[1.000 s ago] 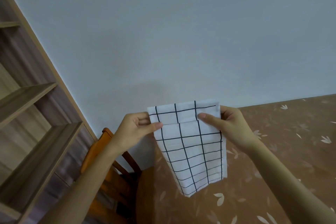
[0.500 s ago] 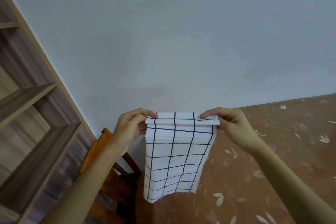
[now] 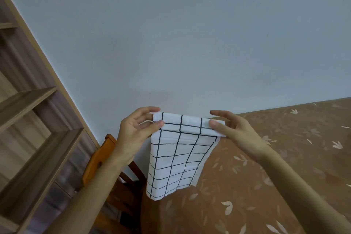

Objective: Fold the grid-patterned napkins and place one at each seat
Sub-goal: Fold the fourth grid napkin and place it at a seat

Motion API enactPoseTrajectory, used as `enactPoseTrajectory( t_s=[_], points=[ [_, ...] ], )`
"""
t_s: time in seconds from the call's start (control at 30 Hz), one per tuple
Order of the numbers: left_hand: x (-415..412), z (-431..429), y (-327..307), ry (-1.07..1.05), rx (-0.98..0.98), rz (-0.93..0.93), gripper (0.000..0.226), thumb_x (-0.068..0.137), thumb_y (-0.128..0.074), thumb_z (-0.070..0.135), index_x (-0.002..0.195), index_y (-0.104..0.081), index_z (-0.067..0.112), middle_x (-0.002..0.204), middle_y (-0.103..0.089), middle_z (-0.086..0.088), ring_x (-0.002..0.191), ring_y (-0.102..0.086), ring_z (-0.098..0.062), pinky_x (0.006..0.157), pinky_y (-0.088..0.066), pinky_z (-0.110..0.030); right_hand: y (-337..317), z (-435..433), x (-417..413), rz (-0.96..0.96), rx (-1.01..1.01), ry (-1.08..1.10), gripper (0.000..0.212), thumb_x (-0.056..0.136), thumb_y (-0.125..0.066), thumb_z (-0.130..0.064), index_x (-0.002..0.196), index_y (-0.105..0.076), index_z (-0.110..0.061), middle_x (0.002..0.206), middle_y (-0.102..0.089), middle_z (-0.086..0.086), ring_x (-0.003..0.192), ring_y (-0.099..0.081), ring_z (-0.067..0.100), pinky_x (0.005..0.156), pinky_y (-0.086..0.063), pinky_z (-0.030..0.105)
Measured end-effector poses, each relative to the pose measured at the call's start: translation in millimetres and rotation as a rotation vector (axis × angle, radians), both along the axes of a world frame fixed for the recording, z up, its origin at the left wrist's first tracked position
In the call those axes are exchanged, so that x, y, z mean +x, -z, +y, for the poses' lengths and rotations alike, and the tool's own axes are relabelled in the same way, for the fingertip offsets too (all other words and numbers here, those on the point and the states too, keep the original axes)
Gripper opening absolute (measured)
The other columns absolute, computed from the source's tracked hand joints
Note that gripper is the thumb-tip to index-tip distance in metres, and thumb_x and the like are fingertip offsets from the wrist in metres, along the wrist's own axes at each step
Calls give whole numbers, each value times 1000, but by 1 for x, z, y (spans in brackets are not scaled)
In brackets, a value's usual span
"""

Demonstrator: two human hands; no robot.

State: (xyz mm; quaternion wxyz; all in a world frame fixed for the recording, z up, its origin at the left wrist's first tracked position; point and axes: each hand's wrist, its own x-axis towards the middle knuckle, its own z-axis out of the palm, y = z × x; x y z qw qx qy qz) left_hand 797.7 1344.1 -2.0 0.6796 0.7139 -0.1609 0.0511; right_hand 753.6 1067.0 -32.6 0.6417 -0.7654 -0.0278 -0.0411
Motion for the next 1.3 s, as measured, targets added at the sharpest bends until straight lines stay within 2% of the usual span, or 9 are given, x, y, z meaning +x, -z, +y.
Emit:
enactPoseTrajectory(
  t_s=[0.1, 0.23, 0.4, 0.53, 0.63, 0.83, 1.07, 1.17, 1.3],
  points=[
    [1, 1, 1, 26, -6, 2, 48, 83, -74, -3, 126, -64, 16, 99, -76, -8, 91, -74, -16, 75, -59, -23, 2, 4, 1, 25, 77, -11, 56, 79, -82, -36, 129, -60, -25, 106, -76, 9, 98, -74, 22, 92, -58, 39],
    [3, 5, 2, 51, -25, 43, 49, 80, -74, -6, 125, -65, 12, 108, -76, -7, 102, -73, -18, 83, -58, -24, -1, 4, 2, 32, 200, -28, 48, 78, -82, -11, 122, -65, -16, 104, -78, 7, 97, -75, 24, 87, -59, 36],
    [4, 9, 1, 109, 13, 150, 39, 82, -72, 0, 121, -68, 7, 117, -75, -8, 112, -70, -22, 98, -56, -35, -4, 5, 3, -28, 262, 17, 30, 79, -80, -7, 109, -73, -10, 102, -78, 10, 96, -75, 29, 86, -61, 40],
    [2, 5, 1, 144, 109, 240, 33, 86, -66, 28, 113, -73, 11, 107, -77, -7, 102, -73, -24, 95, -57, -41, -3, 5, 4, -80, 271, 1, 23, 76, -81, -9, 99, -77, -6, 100, -78, 13, 95, -75, 32, 88, -59, 43],
    [2, 3, 3, 77, 194, 146, 18, 91, -67, 21, 107, -74, 15, 98, -79, -4, 94, -74, -15, 88, -57, -31, -3, 6, 4, -94, 273, 6, 23, 76, -81, -6, 99, -77, -7, 100, -78, 13, 97, -75, 32, 88, -59, 42],
    [1, -1, -2, 30, 100, 66, 14, 90, -68, 4, 103, -72, 4, 77, -78, 3, 67, -70, -1, 56, -49, -10, 0, 4, 3, 6, 245, -134, 26, 88, -72, -11, 114, -73, -10, 112, -77, 7, 106, -73, 26, 93, -58, 36],
    [-1, 1, -1, 108, 114, 112, 23, 92, -66, 12, 114, -67, 17, 103, -78, 5, 96, -73, -6, 75, -57, -18, 2, 6, 2, -19, 201, -94, 23, 90, -70, -12, 112, -74, -9, 110, -76, 12, 104, -72, 33, 99, -52, 57],
    [-5, 1, 5, 206, 262, 101, 30, 94, -62, 7, 121, -62, 21, 110, -76, 14, 104, -71, -5, 80, -57, -18, -4, 5, 0, -60, 181, -83, 21, 94, -66, -14, 113, -73, -9, 109, -77, 11, 103, -73, 30, 97, -55, 52],
    [-5, 1, 4, 177, 249, 64, 32, 96, -59, 6, 126, -60, 17, 106, -78, 3, 97, -75, -16, 78, -60, -23, -5, 1, -3, -188, -3, -55, 20, 100, -58, -19, 118, -66, -16, 109, -77, 1, 101, -74, 19, 91, -59, 42]
  ],
)
